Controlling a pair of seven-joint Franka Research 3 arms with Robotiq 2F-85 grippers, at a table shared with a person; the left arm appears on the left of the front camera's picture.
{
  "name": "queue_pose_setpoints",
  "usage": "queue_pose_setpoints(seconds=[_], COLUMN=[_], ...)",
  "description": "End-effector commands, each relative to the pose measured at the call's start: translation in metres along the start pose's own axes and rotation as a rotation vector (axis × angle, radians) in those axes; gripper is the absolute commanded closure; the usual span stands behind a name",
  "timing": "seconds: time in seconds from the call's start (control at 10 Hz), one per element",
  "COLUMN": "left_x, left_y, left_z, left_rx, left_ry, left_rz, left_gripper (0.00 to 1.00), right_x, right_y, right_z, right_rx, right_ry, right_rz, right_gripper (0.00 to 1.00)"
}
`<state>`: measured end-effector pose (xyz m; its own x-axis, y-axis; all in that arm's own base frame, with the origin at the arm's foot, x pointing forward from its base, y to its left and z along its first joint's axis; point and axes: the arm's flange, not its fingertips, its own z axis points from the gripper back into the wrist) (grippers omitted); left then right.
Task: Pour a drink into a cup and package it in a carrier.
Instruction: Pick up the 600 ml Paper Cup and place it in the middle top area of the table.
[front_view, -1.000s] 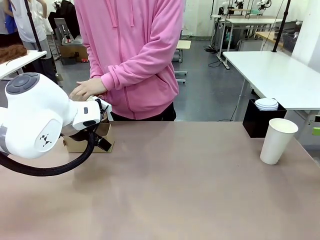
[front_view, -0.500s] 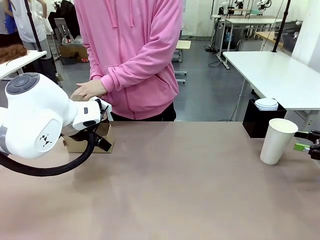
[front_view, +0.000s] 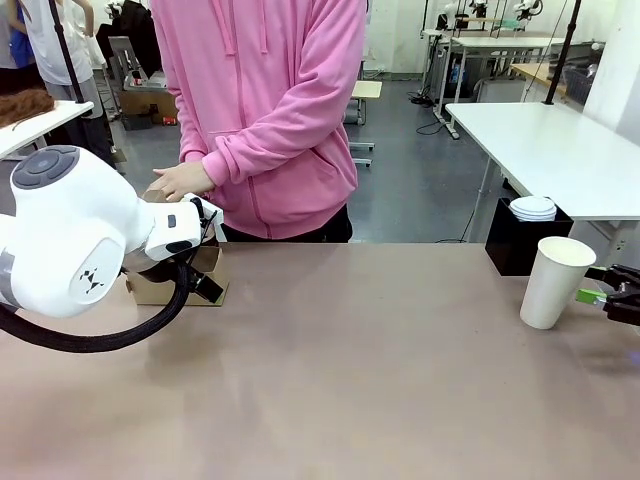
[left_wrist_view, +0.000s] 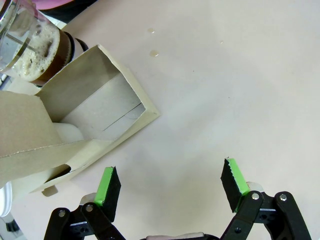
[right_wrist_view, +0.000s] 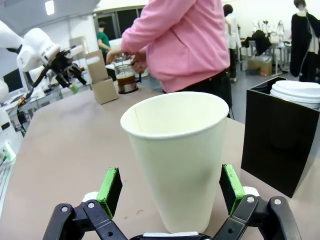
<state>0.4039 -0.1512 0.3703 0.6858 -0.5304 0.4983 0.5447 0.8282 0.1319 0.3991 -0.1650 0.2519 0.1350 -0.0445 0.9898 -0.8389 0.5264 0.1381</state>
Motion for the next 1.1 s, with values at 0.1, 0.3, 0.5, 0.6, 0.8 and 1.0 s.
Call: queue_pose_setpoints(seconds=[0.1, 0.3, 0.5, 0.6, 0.8, 1.0], left_x=[0.0, 0.0, 0.0, 0.0, 0.0, 0.0], left_y=[0.0, 0.0, 0.0, 0.0, 0.0, 0.0], left_z=[0.0, 0.0, 0.0, 0.0, 0.0, 0.0], left_rx=[-0.001, -0.001, -0.001, -0.001, -0.001, -0.001], left_ry=[-0.001, -0.001, -0.001, -0.001, -0.001, -0.001], left_rz=[0.0, 0.0, 0.0, 0.0, 0.0, 0.0], left_gripper=[0.0, 0.0, 0.0, 0.0, 0.0, 0.0], right_x=[-0.01, -0.014, -0.018, -0.019, -0.02, -0.021], right_y=[-0.004, -0.004, -0.003, -0.003, -0.004, -0.006], right_z=[-0.022, -0.035, -0.049, -0.054, -0.061, -0.066], right_rx=[-0.038, -0.047, -0.054, -0.056, -0.063, -0.071], right_ry=[-0.033, -0.031, -0.025, -0.025, -0.017, -0.026], right_rz=[0.037, 0.033, 0.025, 0.017, 0.003, -0.006], right_gripper=[0.0, 0.0, 0.0, 0.0, 0.0, 0.0])
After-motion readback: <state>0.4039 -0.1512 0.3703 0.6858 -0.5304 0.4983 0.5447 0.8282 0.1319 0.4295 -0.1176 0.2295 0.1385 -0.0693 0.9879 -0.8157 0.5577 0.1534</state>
